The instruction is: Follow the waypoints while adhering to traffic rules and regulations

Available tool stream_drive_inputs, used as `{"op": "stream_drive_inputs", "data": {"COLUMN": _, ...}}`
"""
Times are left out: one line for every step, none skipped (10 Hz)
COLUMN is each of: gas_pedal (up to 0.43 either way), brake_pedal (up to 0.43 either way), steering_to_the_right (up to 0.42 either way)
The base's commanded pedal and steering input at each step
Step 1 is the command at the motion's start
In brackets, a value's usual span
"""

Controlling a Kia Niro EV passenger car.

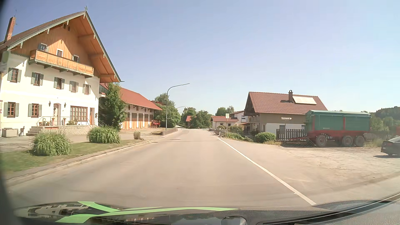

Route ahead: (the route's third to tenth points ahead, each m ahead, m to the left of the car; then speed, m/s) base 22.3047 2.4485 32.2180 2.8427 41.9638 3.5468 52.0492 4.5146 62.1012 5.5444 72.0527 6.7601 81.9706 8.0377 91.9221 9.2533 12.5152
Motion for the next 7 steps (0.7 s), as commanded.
{"op": "stream_drive_inputs", "data": {"gas_pedal": 0.138, "brake_pedal": 0.000, "steering_to_the_right": -0.019}}
{"op": "stream_drive_inputs", "data": {"gas_pedal": 0.150, "brake_pedal": 0.000, "steering_to_the_right": -0.019}}
{"op": "stream_drive_inputs", "data": {"gas_pedal": 0.150, "brake_pedal": 0.000, "steering_to_the_right": -0.018}}
{"op": "stream_drive_inputs", "data": {"gas_pedal": 0.157, "brake_pedal": 0.000, "steering_to_the_right": -0.014}}
{"op": "stream_drive_inputs", "data": {"gas_pedal": 0.169, "brake_pedal": 0.000, "steering_to_the_right": -0.011}}
{"op": "stream_drive_inputs", "data": {"gas_pedal": 0.169, "brake_pedal": 0.000, "steering_to_the_right": -0.010}}
{"op": "stream_drive_inputs", "data": {"gas_pedal": 0.177, "brake_pedal": 0.000, "steering_to_the_right": -0.009}}
